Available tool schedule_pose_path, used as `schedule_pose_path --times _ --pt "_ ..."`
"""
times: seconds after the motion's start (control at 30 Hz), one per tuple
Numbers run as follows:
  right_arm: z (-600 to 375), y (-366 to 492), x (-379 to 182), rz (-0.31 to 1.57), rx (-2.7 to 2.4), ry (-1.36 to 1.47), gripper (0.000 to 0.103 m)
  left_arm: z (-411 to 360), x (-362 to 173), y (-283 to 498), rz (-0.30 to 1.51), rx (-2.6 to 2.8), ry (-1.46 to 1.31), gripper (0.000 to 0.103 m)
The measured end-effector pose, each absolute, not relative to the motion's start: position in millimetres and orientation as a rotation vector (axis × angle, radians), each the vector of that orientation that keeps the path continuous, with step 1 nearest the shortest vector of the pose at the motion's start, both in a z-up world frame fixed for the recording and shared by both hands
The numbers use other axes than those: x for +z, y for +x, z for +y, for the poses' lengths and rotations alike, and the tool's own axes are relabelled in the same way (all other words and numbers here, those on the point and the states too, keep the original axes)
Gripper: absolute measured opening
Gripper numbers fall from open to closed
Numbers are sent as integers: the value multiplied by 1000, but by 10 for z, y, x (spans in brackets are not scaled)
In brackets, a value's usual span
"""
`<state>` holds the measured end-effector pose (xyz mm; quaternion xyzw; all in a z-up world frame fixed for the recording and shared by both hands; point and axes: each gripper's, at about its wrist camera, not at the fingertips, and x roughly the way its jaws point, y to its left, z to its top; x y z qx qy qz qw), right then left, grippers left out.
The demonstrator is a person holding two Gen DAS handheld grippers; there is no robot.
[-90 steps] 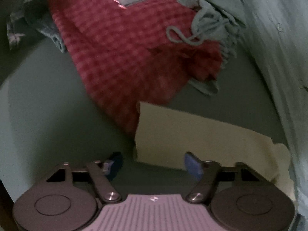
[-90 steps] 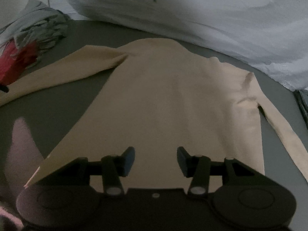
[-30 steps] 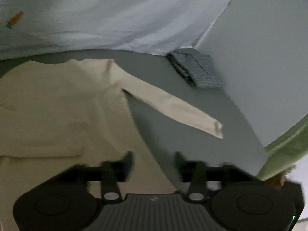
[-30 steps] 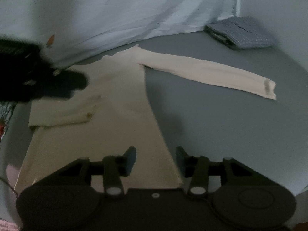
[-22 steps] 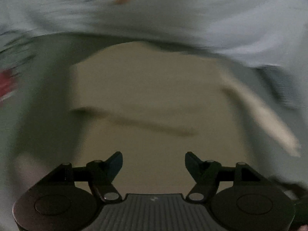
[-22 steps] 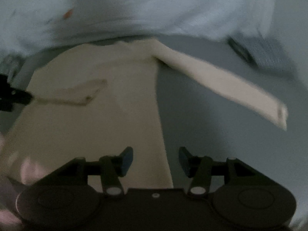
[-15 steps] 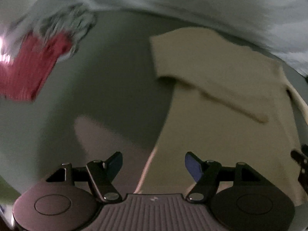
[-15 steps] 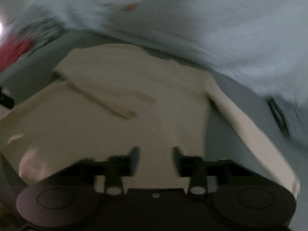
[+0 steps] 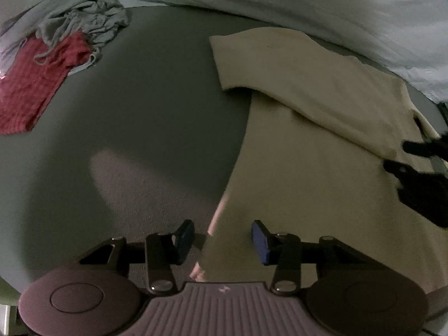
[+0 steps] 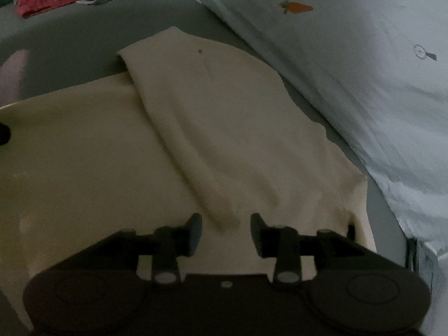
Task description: Fold clothes
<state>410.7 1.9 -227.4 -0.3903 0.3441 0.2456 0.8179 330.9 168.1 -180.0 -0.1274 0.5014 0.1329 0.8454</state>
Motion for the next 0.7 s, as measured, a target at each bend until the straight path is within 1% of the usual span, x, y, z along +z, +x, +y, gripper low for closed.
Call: schedule_pose_path --times 0.07,0.1,0.13,0.17,0.2,0.23,0.27,0.37,0.47,0.57,0.6,0.7 --pt "49 4179 -2313 725 545 -842 37 1661 -1824 3305 1057 284 -280 46" --pt "55 4221 -2317 720 560 -831 28 1639 -1832 3272 1042 313 -280 41" --pt "53 4272 -2313 731 582 -807 19 1617 -1839 3238 1026 342 -279 35" --pt "55 4320 -2306 751 596 -775 6 1595 -1846 3206 1010 369 -278 25" --pt "50 4363 -2295 762 608 -746 4 1572 -1843 3191 1002 380 -282 13" --pt "22 4386 -2259 746 609 -730 4 1550 -1839 3178 994 391 -286 5" --pt "-22 4397 -2187 708 598 -726 3 1538 -1824 3194 1002 403 -305 3" --pt "-193 4461 -1921 586 552 -712 3 1444 -1694 3245 1001 465 -277 3" --pt "-548 4642 -1551 411 419 -729 3 1270 -1359 3217 940 470 -252 3" --pt "-1046 4840 -1253 327 285 -715 3 908 -997 3201 886 389 -132 3" --pt "-1216 4909 -1173 309 240 -710 3 776 -888 3198 872 359 -87 3" --pt "-1744 5129 -1117 354 119 -690 3 345 -804 3245 897 228 1 4"
